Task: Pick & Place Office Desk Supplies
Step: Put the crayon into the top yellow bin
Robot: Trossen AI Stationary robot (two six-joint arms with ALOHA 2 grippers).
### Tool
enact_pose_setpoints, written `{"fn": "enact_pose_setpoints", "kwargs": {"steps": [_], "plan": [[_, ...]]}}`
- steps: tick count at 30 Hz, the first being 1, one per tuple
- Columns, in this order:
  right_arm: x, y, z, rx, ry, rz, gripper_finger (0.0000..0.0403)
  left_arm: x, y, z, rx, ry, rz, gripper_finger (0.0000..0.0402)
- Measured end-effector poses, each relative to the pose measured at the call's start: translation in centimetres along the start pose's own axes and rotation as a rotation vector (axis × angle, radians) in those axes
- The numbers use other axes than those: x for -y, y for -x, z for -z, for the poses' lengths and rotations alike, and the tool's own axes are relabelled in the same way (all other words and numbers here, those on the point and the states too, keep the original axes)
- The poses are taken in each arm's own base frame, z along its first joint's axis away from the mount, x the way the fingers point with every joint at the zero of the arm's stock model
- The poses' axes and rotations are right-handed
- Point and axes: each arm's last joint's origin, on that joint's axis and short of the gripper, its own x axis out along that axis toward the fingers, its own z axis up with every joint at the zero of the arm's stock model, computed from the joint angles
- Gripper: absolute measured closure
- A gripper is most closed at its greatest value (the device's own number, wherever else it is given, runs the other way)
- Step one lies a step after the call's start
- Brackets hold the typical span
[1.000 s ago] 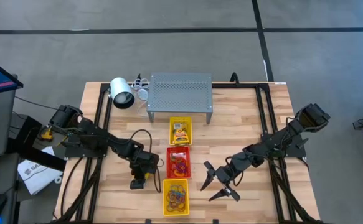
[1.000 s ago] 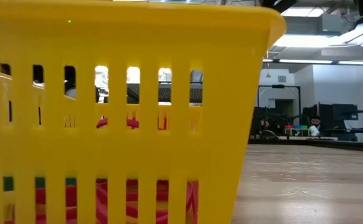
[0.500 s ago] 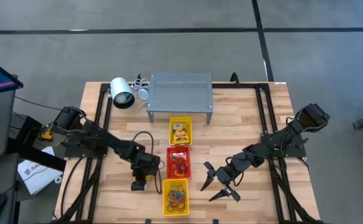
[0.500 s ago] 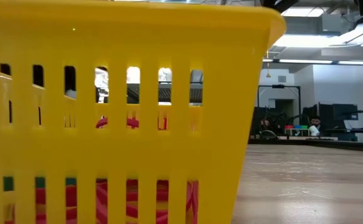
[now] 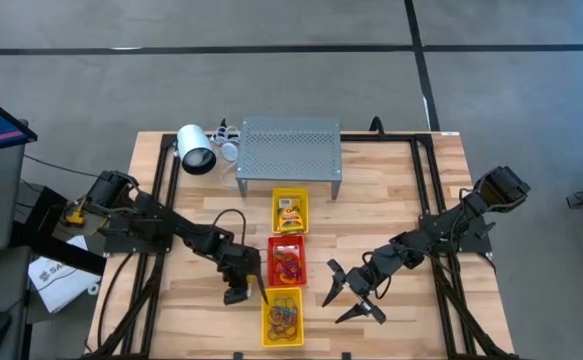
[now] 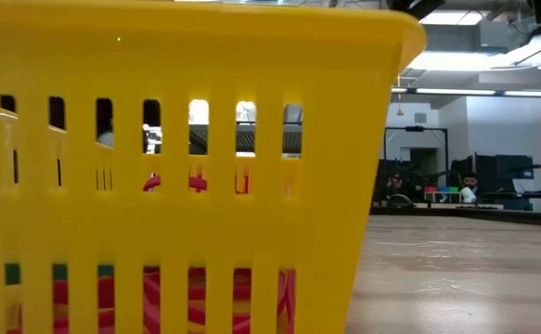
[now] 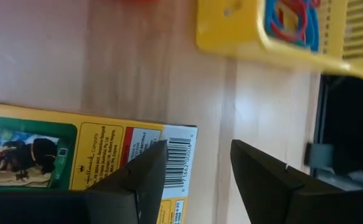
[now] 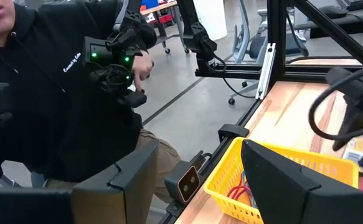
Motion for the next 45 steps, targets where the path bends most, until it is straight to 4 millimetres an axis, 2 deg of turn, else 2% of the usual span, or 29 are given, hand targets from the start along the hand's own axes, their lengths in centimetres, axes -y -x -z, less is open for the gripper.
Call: {"fn": "enact_pose_setpoints", "kwargs": {"steps": [8, 15, 21, 26, 31, 36, 40, 45], "plan": [[0.0, 0.0, 0.0, 0.0, -0.015, 0.0, 0.018, -0.8, 0.4, -1.1, 0.073, 0.039, 0.003, 0.0223], [-0.2, 0.0, 0.0, -0.002, -0.014, -0.007, 0.018, -1.2, 0.9, -1.5, 0.066, 0.057, 0.049, 0.0223], [-0.2, 0.0, 0.0, -0.001, -0.014, -0.006, 0.018, -0.5, 3.3, -1.9, 0.117, 0.025, 0.115, 0.0223], [-0.2, 0.0, 0.1, -0.002, -0.011, -0.006, 0.018, -0.2, 6.0, -1.4, 0.139, -0.029, 0.087, 0.0223], [-0.1, 0.0, 0.0, 0.001, -0.006, -0.004, 0.018, -2.3, 8.9, -1.2, 0.149, 0.024, 0.003, 0.0223], [-0.1, 0.0, 0.0, 0.007, -0.005, -0.005, 0.018, -5.3, 10.8, -1.7, 0.144, 0.096, 0.043, 0.0223], [-0.2, 0.0, 0.0, 0.006, -0.005, -0.007, 0.018, -7.7, 11.1, -2.2, 0.13, 0.163, 0.12, 0.0223], [-0.2, 0.0, 0.2, -0.021, -0.009, -0.002, 0.018, -9.8, 10.4, -2.5, 0.1, 0.193, 0.121, 0.0223]]}}
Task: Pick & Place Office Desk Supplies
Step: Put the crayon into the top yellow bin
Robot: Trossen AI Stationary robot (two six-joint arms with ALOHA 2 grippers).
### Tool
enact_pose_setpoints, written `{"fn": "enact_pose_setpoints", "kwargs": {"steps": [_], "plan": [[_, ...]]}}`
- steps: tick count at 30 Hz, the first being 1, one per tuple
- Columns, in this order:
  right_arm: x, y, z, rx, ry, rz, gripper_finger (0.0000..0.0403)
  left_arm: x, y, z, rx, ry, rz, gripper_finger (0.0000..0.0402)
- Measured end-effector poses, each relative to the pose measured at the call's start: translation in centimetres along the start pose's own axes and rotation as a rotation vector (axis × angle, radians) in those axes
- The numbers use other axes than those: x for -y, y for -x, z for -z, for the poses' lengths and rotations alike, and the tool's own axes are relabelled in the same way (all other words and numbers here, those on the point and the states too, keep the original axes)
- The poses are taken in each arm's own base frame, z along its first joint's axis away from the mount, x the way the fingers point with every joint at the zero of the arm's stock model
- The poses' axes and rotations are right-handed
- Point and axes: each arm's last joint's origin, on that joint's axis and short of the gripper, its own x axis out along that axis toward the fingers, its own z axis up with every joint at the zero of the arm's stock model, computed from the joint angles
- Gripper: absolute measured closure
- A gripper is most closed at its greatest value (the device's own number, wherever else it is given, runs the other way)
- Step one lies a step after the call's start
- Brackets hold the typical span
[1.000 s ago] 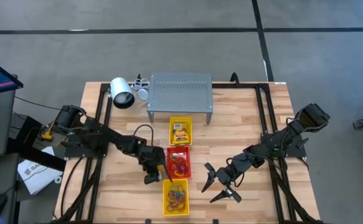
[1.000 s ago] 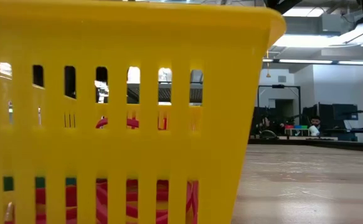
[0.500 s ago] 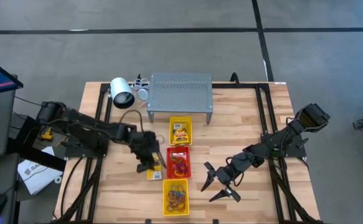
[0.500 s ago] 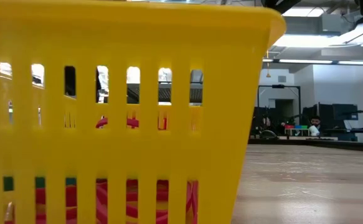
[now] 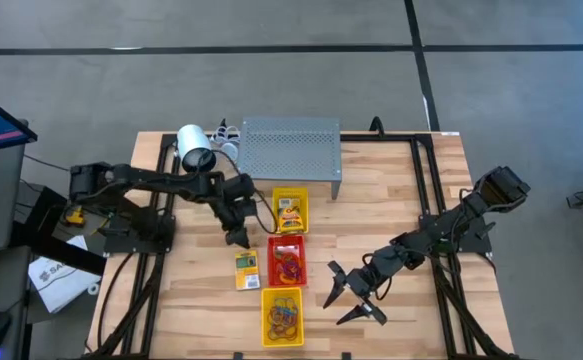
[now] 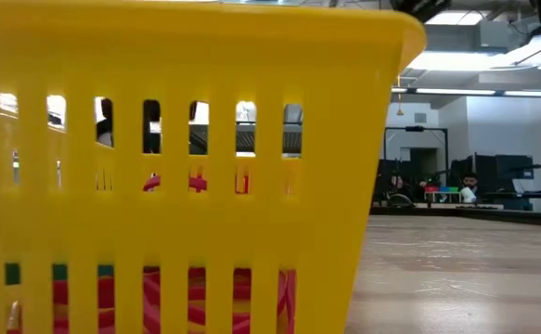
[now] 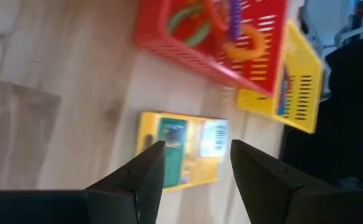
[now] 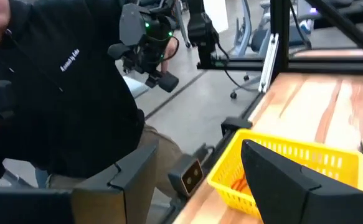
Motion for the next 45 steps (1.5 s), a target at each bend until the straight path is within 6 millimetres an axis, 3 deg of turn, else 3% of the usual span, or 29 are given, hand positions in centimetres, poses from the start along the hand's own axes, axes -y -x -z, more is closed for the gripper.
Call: {"fn": "enact_pose_setpoints", "kwargs": {"steps": [12, 24, 45], "plan": [[0.2, 0.0, 0.7, -0.071, 0.039, 0.013, 0.018, -1.9, -2.7, 0.1, -0.094, 0.011, -0.053, 0.0223], [0.2, 0.0, 0.7, -0.082, 0.003, -0.012, 0.018, -1.8, -3.0, 0.1, -0.077, -0.029, -0.133, 0.0223], [1.0, 0.3, 0.6, -0.104, -0.016, -0.099, 0.018, -2.7, -4.5, -0.1, -0.114, -0.006, -0.092, 0.0223]]}}
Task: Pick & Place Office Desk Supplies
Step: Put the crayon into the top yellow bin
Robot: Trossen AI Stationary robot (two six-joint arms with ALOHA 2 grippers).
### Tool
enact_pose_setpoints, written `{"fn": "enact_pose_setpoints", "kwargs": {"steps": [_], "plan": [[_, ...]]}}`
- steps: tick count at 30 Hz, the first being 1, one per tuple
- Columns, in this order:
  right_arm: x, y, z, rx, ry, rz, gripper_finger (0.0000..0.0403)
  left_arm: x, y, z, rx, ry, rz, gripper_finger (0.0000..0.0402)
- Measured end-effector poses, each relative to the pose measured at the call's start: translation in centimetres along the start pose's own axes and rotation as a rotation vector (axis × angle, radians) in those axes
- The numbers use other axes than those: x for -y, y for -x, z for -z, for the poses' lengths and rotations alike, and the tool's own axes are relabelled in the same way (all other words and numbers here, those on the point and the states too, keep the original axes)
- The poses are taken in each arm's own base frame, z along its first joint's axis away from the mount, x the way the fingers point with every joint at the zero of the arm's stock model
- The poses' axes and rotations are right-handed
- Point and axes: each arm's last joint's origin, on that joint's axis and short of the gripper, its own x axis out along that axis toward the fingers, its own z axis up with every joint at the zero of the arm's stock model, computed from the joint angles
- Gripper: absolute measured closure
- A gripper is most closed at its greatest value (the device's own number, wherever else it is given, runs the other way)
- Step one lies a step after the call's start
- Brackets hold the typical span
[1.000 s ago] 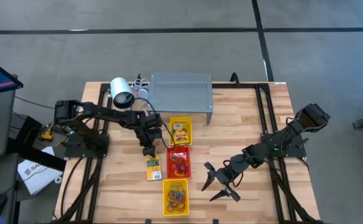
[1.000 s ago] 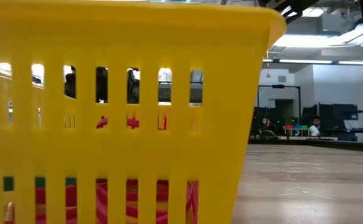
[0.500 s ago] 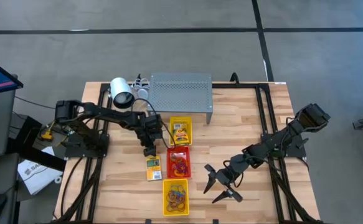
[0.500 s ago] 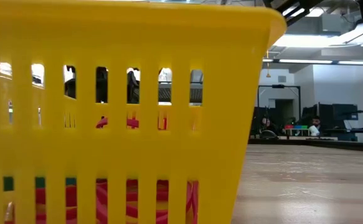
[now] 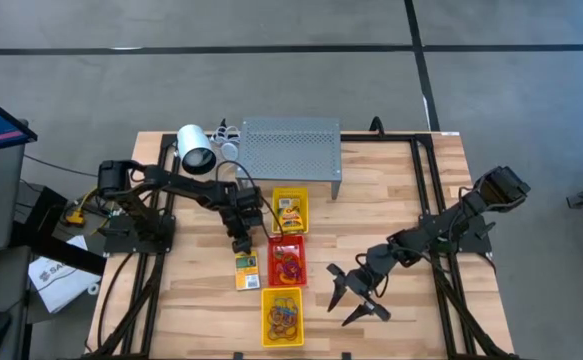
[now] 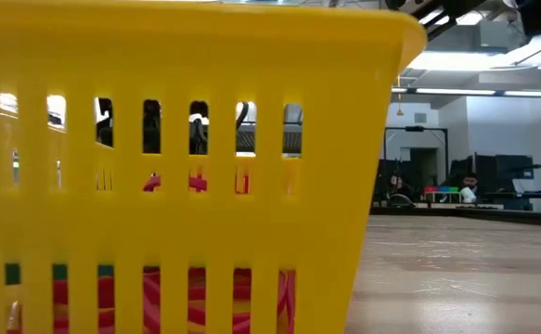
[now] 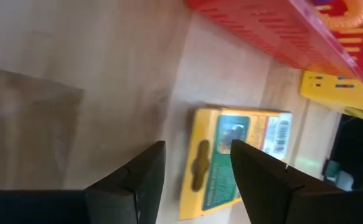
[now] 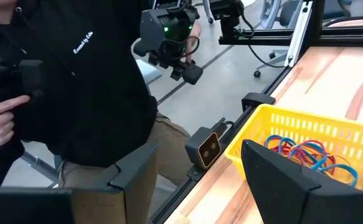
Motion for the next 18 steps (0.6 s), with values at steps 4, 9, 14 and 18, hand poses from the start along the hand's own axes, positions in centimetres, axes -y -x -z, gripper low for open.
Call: {"fn": "enact_pose_setpoints", "kwargs": {"steps": [4, 9, 14, 18], "plan": [[0.4, 0.2, -0.1, -0.001, -0.006, -0.011, 0.018, 0.2, -0.1, 0.1, -0.009, -0.005, 0.023, 0.0223], [0.9, 0.4, -0.2, -0.001, -0.017, -0.021, 0.018, 0.5, -0.3, 0.1, -0.015, -0.019, 0.027, 0.0223], [1.4, 0.6, -0.3, -0.002, -0.03, -0.031, 0.018, 0.8, -0.5, 0.2, -0.016, -0.034, 0.031, 0.0223], [1.7, 0.7, -0.4, -0.005, -0.039, -0.047, 0.018, 0.8, -0.5, 0.2, -0.016, -0.035, 0.031, 0.0224]]}}
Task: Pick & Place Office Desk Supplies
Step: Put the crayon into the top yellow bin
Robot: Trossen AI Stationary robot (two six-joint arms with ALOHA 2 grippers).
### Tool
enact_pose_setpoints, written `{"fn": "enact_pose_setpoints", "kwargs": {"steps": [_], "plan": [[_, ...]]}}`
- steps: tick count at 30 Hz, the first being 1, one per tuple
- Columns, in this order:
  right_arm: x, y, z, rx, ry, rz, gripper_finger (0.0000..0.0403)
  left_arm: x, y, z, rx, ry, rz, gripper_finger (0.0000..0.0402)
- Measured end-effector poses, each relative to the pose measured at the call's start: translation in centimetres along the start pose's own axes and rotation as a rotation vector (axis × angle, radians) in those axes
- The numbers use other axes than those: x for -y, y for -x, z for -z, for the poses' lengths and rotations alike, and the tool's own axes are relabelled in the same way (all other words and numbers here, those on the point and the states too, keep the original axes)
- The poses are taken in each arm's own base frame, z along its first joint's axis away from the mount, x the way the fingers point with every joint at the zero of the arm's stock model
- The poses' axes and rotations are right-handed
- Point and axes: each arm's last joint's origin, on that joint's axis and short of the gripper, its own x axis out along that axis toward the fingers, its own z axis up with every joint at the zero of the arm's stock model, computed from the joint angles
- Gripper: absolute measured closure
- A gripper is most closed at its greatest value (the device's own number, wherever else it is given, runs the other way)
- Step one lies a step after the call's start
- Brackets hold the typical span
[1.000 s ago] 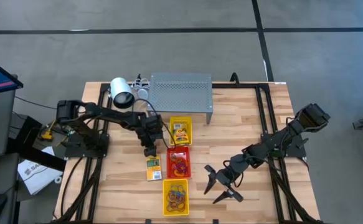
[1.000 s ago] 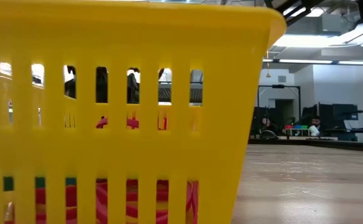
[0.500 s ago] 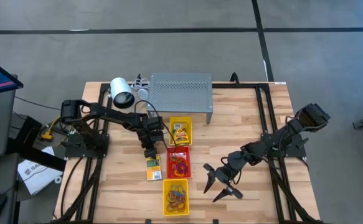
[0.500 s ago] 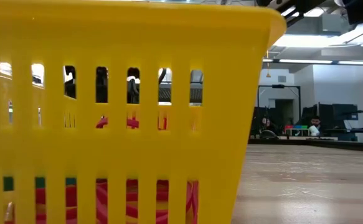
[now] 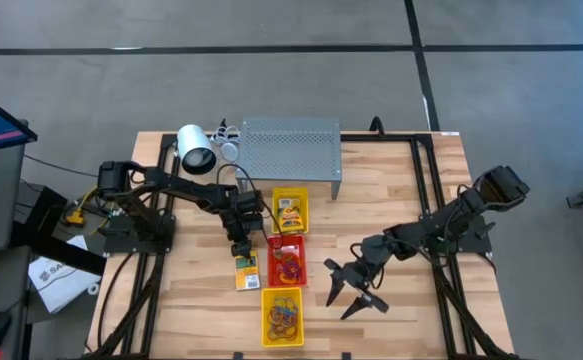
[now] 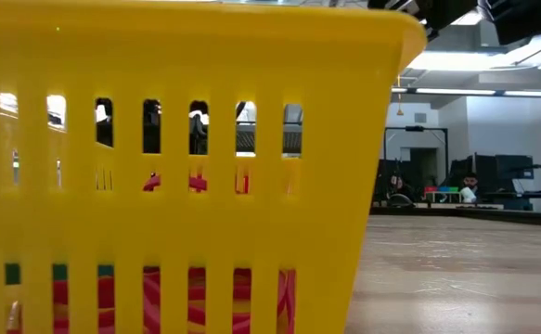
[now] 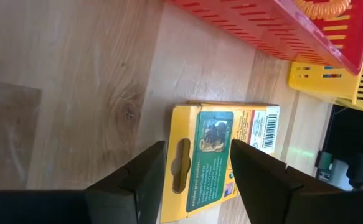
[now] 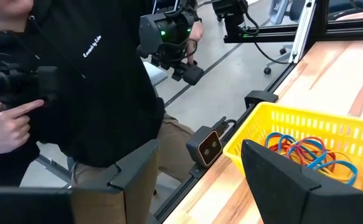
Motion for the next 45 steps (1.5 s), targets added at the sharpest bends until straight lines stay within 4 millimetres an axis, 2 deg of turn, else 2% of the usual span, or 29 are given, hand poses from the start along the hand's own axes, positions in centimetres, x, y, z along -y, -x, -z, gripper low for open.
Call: {"fn": "enact_pose_setpoints", "kwargs": {"steps": [19, 33, 45], "plan": [[0.0, 0.0, 0.0, -0.002, -0.001, -0.012, 0.018, 0.0, 0.0, 0.0, 0.0, -0.011, 0.0, 0.0303], [0.0, 0.0, 0.0, -0.003, -0.003, -0.013, 0.018, -0.1, 0.0, 0.1, -0.004, -0.024, -0.017, 0.0294], [0.0, 0.0, 0.1, -0.012, -0.013, -0.011, 0.018, -1.4, -2.1, 0.0, -0.076, 0.029, 0.087, 0.0293]]}}
